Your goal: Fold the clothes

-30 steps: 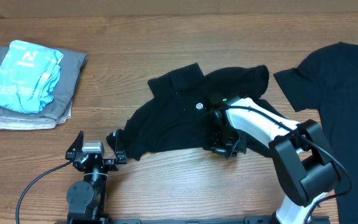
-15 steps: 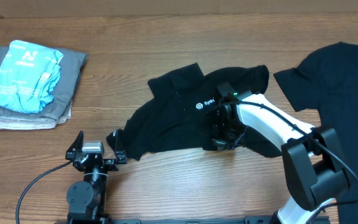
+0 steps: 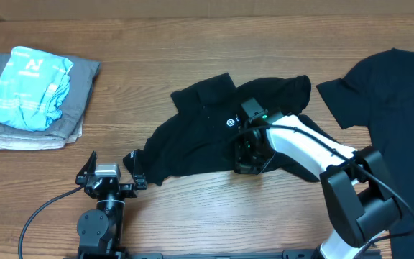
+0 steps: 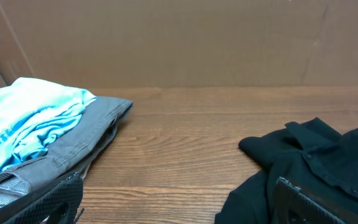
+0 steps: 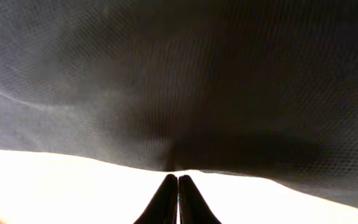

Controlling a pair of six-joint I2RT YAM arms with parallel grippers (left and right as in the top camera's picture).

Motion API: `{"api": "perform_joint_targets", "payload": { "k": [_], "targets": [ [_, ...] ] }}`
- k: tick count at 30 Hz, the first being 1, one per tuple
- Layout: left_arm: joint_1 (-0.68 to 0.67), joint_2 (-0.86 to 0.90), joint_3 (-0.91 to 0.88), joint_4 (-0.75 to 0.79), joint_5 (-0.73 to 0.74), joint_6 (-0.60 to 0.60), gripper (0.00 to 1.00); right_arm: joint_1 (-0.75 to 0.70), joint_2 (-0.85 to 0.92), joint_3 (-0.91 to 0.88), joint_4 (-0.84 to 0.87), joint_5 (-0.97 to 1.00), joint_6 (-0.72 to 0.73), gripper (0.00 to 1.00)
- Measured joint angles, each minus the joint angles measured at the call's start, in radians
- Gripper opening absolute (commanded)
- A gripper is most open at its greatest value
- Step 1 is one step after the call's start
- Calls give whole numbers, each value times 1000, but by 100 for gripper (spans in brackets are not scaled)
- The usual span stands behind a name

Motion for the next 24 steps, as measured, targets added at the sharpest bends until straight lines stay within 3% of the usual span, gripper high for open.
{"api": "perform_joint_targets", "payload": {
  "k": [3, 8, 10, 24],
  "targets": [
    [0, 0, 0, 0, 0, 0, 100, 0, 0, -3, 16, 1, 0, 8],
    [0, 0, 0, 0, 0, 0, 100, 0, 0, -3, 42, 9, -3, 33],
    [0, 0, 0, 0, 0, 0, 100, 0, 0, -3, 40, 12, -2, 36],
    [0, 0, 0, 0, 0, 0, 100, -1, 0, -3, 70, 29, 49, 38]
  ]
}}
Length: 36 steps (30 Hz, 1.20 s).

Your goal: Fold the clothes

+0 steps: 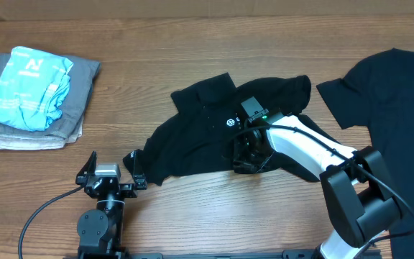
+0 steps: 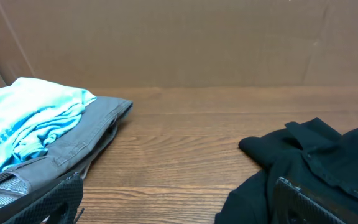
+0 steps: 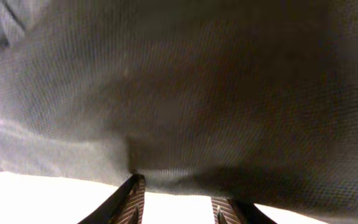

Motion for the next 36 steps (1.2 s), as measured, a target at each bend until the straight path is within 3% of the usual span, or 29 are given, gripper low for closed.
{"api": "perform_joint_targets", "payload": {
  "k": [13, 28, 36],
  "targets": [
    [0, 0, 0, 0, 0, 0, 100, 0, 0, 0, 16, 27, 32, 4],
    [0, 0, 0, 0, 0, 0, 100, -9, 0, 4, 85, 23, 32, 4],
    [0, 0, 0, 0, 0, 0, 100, -40, 0, 103, -2, 0, 24, 4]
  ]
}}
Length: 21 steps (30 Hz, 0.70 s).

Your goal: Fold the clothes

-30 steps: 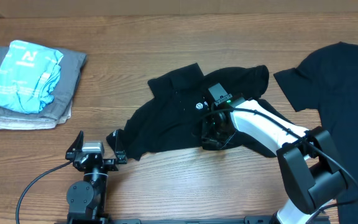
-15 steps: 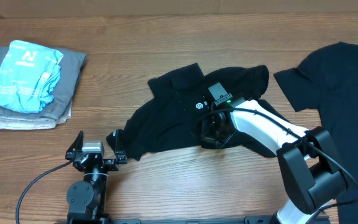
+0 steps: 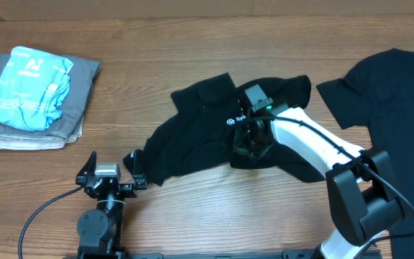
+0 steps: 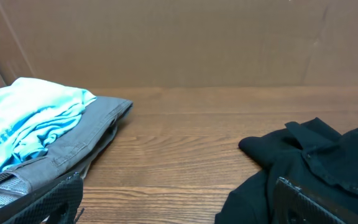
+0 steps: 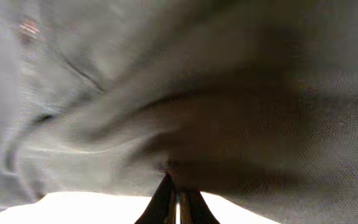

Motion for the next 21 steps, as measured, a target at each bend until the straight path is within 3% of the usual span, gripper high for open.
{"api": "perform_joint_targets", "payload": {
  "k": [15, 18, 21],
  "targets": [
    [0, 0, 0, 0, 0, 0, 100, -5, 0, 32, 84, 119, -14, 4],
    [0, 0, 0, 0, 0, 0, 100, -5, 0, 32, 91, 137, -18, 10],
    [0, 0, 0, 0, 0, 0, 100, -5, 0, 32, 94, 147, -16, 31]
  ]
}}
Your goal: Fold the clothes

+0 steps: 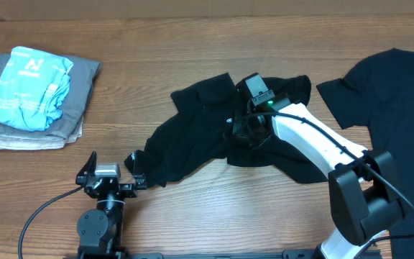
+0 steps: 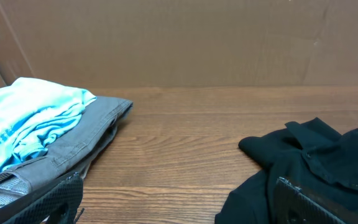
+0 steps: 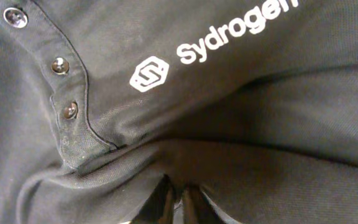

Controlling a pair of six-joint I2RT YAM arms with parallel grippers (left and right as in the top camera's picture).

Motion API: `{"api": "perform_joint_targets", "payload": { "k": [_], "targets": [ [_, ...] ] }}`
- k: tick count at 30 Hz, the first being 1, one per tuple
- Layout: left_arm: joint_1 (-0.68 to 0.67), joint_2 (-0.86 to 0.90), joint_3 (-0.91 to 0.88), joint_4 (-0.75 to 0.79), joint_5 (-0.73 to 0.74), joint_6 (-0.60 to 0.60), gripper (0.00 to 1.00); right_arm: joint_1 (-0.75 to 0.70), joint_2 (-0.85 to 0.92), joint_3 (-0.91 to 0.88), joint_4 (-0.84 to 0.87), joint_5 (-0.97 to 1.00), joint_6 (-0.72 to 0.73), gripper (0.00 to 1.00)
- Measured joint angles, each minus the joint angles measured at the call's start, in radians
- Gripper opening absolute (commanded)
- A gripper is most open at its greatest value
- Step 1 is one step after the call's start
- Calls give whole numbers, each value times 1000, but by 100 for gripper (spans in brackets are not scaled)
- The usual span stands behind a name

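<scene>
A crumpled black polo shirt [image 1: 192, 140] lies mid-table. My right gripper [image 1: 241, 133] is over its middle, shut on a pinch of the shirt's fabric. In the right wrist view the fingertips [image 3: 166, 198] are closed on a dark fold, my right gripper [image 3: 178, 200] just below the button placket [image 3: 67, 93] and the white logo [image 3: 216, 46]. My left gripper [image 1: 110, 176] rests near the front edge, open and empty. Its fingers [image 2: 39, 199] stand wide apart at the bottom of the left wrist view, with the polo's edge [image 2: 309, 155] to the right.
A folded stack of grey and light blue clothes [image 1: 31, 90] sits at the far left, also in the left wrist view [image 2: 36, 134]. A second black shirt [image 1: 394, 93] is spread at the right edge. A cardboard wall [image 2: 179, 43] backs the table.
My right gripper, still shut on the polo's fabric, has moved a little farther back and left, pulling the shirt's front part with it. The logo and buttons now show sharply. The left arm is unchanged.
My right gripper was shut at the polo's front hem. Then it stood open there against the fabric. Then it was shut on the cloth and farther back, and now it holds the cloth over the shirt's chest. The left gripper stayed parked and open throughout.
</scene>
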Motion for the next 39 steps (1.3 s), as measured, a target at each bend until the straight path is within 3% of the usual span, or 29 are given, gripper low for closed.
{"api": "perform_joint_targets", "payload": {
  "k": [5, 14, 17, 21, 24, 26, 29, 33, 39],
  "targets": [
    [0, 0, 0, 0, 0, 0, 100, 0, 0, 0, 2, 12, -16, 61],
    [0, 0, 0, 0, 0, 0, 100, 0, -14, 79, -190, 10, -72, 65],
    [0, 0, 0, 0, 0, 0, 100, 6, -60, 88, -249, 7, -75, 58],
    [0, 0, 0, 0, 0, 0, 100, 35, -113, 93, -342, 3, -59, 32],
    [0, 0, 0, 0, 0, 0, 100, 61, -116, 67, -315, 0, -35, 32],
    [0, 0, 0, 0, 0, 0, 100, 78, -116, 18, -251, -3, -26, 40],
    [0, 0, 0, 0, 0, 0, 100, 95, -116, -55, -159, -17, -18, 40],
    [0, 0, 0, 0, 0, 0, 100, 111, -116, -131, -71, -26, -13, 22],
    [0, 0, 0, 0, 0, 0, 100, 111, -116, -196, 21, -25, -5, 21]
  ]
}}
